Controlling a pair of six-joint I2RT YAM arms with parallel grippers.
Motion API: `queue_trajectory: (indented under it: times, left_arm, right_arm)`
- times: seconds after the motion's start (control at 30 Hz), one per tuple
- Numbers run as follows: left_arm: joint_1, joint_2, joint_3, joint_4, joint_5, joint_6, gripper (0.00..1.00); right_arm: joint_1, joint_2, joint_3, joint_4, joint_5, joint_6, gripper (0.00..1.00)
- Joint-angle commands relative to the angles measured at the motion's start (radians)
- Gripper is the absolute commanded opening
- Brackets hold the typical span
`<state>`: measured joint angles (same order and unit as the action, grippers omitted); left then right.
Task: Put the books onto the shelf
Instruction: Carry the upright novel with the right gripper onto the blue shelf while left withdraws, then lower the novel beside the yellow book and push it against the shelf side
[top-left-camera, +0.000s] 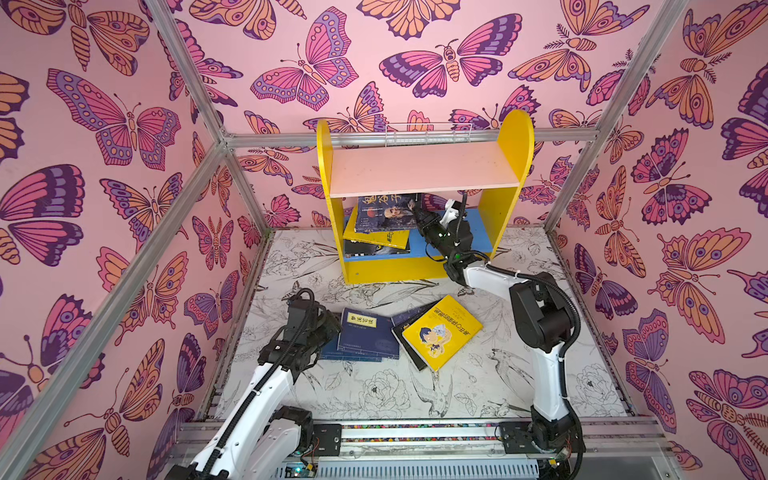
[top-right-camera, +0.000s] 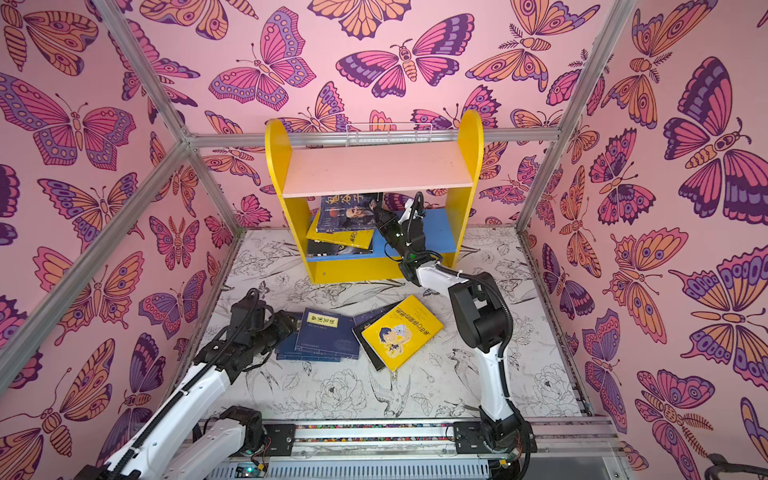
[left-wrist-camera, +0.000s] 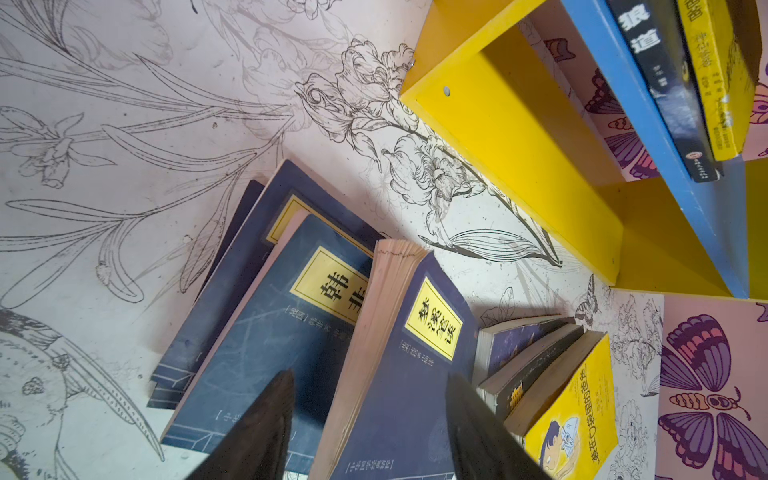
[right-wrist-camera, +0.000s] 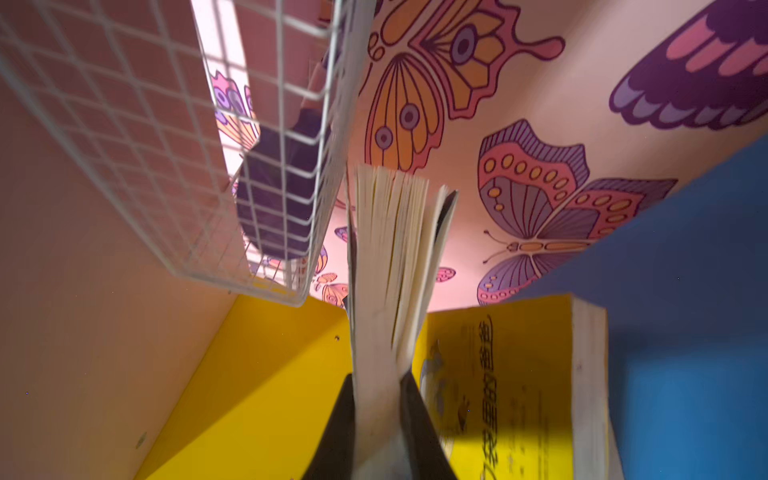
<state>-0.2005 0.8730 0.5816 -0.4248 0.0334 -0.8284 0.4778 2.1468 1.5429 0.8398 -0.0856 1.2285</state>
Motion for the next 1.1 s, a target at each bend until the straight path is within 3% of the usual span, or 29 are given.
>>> queue_trajectory:
  times: [0.0,0.4,0.43,0.63,0.7,0.83,1.07]
  left_arm:
    - [0.007,0.007,-0.005,-0.02,-0.003,0.002,0.61]
    - [0.007,0.015,0.0,-0.019,-0.003,0.001,0.61]
    - [0.007,0.014,0.0,-0.019,-0.003,0.002,0.61]
    - [0.007,0.009,0.001,-0.02,-0.001,0.003,0.61]
    - [0.007,0.01,0.001,-0.02,0.0,0.003,0.61]
    - [0.007,0.01,0.001,-0.019,-0.001,0.002,0.61]
    - [0.007,0.008,0.007,-0.018,-0.001,0.004,0.61]
  right_arm:
    - [0.018,0.032,0.087,0.042,0.049,0.015,0.0]
    - [0.078,0.07,0.164,-0.128,0.051,-0.052,0.0]
    - [0.082,0.067,0.162,-0.14,0.05,-0.06,0.03]
    - [0.084,0.01,0.16,-0.306,0.052,-0.133,0.42]
    - [0.083,-0.023,0.157,-0.384,0.069,-0.189,0.49]
    - [0.084,-0.08,0.155,-0.521,0.127,-0.304,0.53]
    - [0.067,-0.135,0.118,-0.582,0.186,-0.399,0.53]
